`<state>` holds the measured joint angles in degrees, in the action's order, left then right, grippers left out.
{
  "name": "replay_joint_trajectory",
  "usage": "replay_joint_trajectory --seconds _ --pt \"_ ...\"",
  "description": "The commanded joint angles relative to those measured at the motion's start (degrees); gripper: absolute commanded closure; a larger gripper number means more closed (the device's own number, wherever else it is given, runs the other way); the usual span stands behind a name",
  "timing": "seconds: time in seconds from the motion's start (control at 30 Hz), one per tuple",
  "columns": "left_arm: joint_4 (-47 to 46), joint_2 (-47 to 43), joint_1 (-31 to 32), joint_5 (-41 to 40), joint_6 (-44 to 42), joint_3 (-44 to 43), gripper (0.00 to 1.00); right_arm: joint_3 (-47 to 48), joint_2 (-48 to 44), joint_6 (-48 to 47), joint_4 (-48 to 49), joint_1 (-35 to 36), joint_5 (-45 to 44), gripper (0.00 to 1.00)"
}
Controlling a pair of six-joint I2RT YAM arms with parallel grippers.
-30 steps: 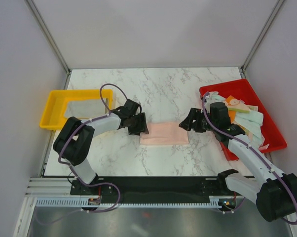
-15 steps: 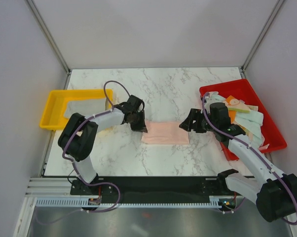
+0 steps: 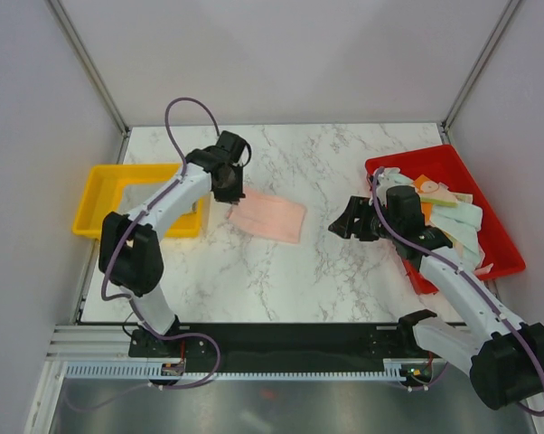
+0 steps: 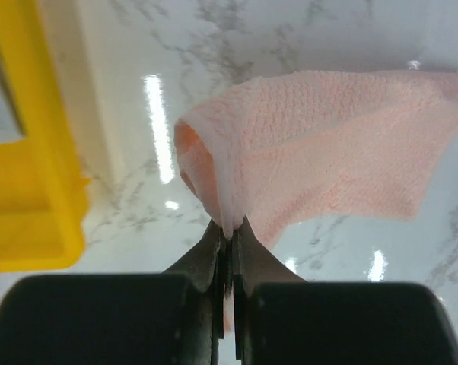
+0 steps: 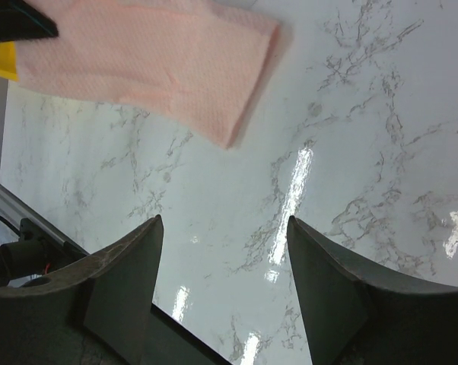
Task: Fold and stack the towels
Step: Neatly place the folded towel into the bin
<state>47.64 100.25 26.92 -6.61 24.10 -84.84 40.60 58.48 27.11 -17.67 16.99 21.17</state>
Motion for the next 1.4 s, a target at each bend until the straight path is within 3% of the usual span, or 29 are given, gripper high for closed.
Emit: replay_joint_trajectory --seconds 0.0,0.27,0.77,1.2,1.37 --pt "8.2 -3.3 -5.0 -9.4 -8.3 -4.7 0.98 2.5 0.7 -1.6 0.7 0.1 0.0 0.26" --pt "9.9 -5.7 -15.2 -8.1 -15.1 -5.3 0.98 2.2 4.1 -2.3 3.0 0.1 0.3 0.25" --pt "3.5 2.3 -29.5 -7.4 -19.2 -14.3 0.98 1.7 6.2 -2.9 5.9 0.1 0.0 0.25" --pt "2.0 8.9 -31.2 -15.2 -23.6 -17.8 0.98 2.7 9.6 -2.9 6.7 0.0 1.7 0.25" --pt "1.8 9.2 -33.0 -13.7 -23.7 -18.1 0.98 2.1 9.8 -2.6 6.9 0.0 0.5 0.25"
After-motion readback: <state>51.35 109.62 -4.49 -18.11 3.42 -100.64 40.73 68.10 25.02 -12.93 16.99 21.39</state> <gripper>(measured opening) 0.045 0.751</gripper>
